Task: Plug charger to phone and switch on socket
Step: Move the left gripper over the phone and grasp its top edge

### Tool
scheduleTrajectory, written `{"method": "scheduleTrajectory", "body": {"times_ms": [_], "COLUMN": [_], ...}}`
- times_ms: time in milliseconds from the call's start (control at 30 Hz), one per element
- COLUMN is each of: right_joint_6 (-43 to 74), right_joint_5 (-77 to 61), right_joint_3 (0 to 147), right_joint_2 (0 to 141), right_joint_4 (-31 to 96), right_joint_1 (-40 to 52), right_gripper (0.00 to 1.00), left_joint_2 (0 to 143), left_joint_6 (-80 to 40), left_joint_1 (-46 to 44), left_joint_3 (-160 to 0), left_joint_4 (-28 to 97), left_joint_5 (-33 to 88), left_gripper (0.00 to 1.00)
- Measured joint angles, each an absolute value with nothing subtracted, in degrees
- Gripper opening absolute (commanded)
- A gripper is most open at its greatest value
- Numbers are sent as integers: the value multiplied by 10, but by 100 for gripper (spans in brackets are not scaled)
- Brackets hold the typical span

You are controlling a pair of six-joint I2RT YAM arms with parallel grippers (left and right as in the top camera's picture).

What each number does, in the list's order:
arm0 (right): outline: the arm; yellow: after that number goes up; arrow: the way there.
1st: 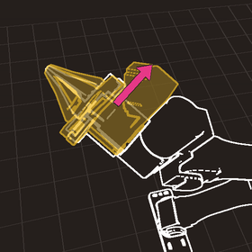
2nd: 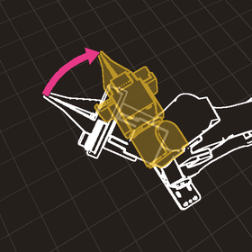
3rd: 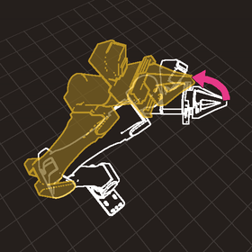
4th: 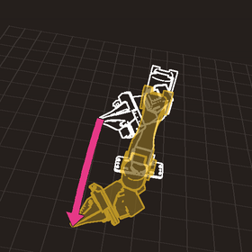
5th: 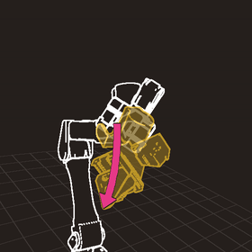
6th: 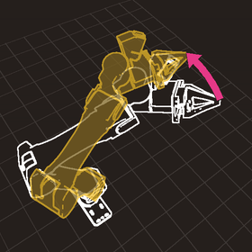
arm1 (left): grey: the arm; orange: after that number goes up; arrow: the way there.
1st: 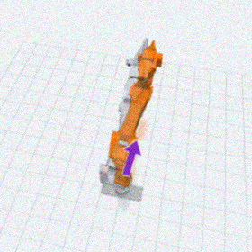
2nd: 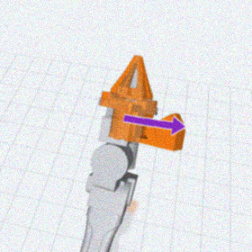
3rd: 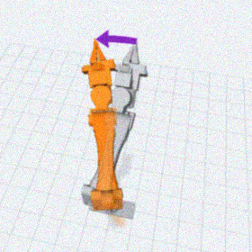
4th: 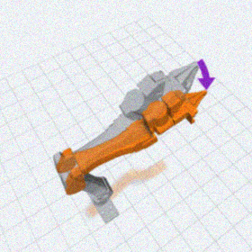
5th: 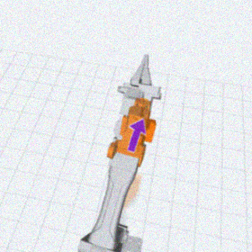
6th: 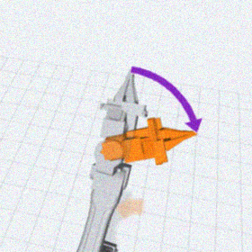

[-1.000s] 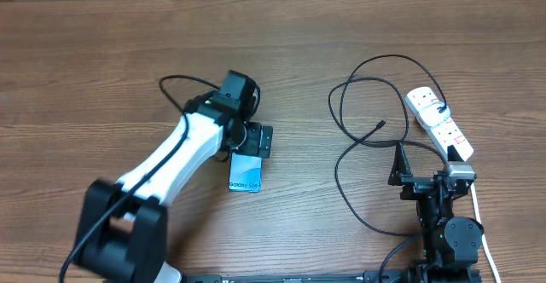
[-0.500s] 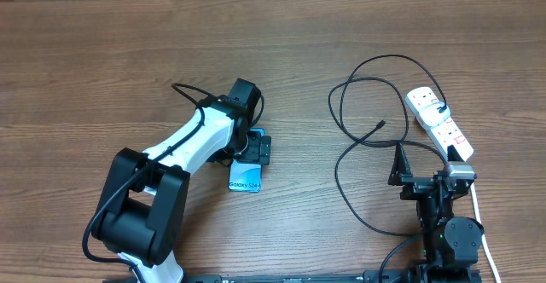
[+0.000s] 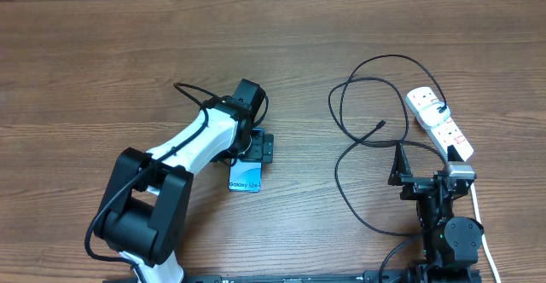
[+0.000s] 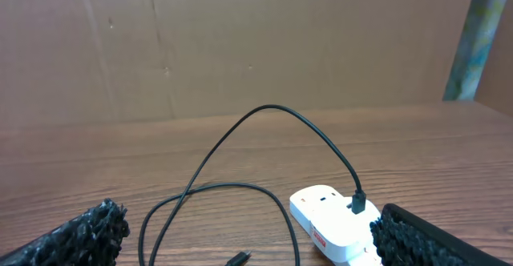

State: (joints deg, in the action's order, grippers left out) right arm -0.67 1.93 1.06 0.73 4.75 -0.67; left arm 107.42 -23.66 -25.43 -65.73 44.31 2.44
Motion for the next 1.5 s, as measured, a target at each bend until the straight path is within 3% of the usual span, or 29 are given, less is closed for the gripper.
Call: {"method": "scheduleTrajectory", "body": {"times_ms": [333, 700, 1333, 1500], "right_joint_6": [-6, -6, -6, -7], "right_joint_5": [19, 19, 20, 19], "right_joint_3": [11, 10, 10, 10], "right_joint_2": [7, 7, 7, 7], "right_joint_4": [48, 48, 47, 48], "right_joint_1": [-6, -6, -6, -7], "right_gripper": [100, 100, 100, 100], "left_joint_2": [1118, 1135, 1126, 1126], "left_joint_6": [-250, -251, -255, -253], "left_joint_1": [-262, -270, -270, -270], "left_joint_3": [-698, -712, -705, -705], "left_joint_4": [466, 571, 480, 482], "left_joint_5": [-1, 38, 7, 3], "left_gripper": [100, 100, 100, 93]}}
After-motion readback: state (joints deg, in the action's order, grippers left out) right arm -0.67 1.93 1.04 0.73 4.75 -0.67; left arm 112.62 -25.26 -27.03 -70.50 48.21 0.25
